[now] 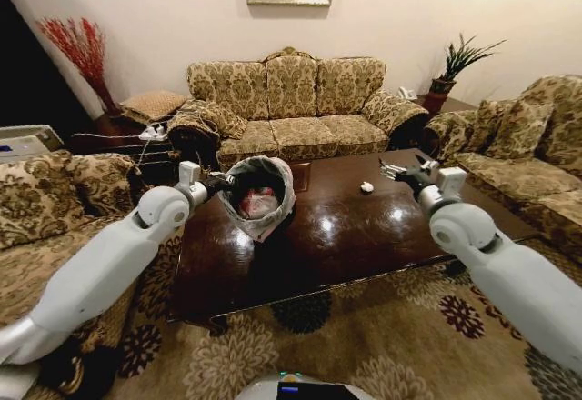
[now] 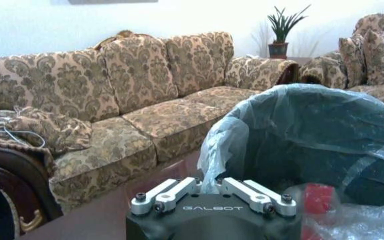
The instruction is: Move to the front of the table and place the trash on the table into the trash bin.
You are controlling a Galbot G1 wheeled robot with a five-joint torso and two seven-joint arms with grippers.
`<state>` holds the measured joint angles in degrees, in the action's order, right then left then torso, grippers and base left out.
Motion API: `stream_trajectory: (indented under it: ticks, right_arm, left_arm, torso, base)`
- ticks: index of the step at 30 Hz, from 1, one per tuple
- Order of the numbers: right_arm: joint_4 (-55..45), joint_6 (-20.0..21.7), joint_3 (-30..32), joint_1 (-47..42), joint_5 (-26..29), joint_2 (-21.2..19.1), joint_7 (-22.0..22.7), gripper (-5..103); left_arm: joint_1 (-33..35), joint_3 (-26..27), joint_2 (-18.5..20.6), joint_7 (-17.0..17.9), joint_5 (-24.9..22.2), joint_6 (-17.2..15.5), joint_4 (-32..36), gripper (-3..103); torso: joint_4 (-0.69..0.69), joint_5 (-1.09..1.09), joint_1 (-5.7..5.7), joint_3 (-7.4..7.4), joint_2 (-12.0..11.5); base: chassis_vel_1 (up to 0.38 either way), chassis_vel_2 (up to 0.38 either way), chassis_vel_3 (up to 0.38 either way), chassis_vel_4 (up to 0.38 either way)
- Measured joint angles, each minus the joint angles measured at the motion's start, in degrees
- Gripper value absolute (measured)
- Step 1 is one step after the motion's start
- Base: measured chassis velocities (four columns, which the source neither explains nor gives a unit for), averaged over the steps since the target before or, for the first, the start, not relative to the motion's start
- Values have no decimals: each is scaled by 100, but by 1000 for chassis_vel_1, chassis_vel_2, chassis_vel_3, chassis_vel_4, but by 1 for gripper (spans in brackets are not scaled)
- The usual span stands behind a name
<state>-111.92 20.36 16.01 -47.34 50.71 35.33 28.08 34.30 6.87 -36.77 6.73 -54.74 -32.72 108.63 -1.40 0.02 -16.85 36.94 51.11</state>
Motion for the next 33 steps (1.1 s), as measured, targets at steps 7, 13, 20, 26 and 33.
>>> stream_trajectory:
  ticks: [7,13,20,26,33]
  right_arm:
    - [93,27,37,-16,-25,79,59,100]
    - [51,63,-32,-103,-143,144,72,100]
    - [17,131,137,-346,-195,165,-20,100]
    - [-21,123,149,-413,-258,197,-30,100]
    - [-82,112,78,-422,-267,211,-2,100]
  left_arm:
    - [-11,1,55,-27,-2,29,-16,3]
    - [-10,-12,49,-28,-6,41,-24,3]
    - [-13,-23,49,-29,-11,41,-21,3]
    - [28,-23,51,-25,-11,41,46,3]
    - [123,36,82,-10,-11,41,170,3]
  torso:
    - [-3,-2,0,0,0]
    - [-2,-1,-3,1,-1]
    - [-2,-2,0,1,0]
    - [-3,-4,0,0,-1]
    - [-4,-2,-1,1,-2]
  base:
    - [0,0,0,0]
    - [-9,5,4,-4]
    - [0,0,0,0]
    - [-54,-47,68,48]
    - [-170,-136,189,143]
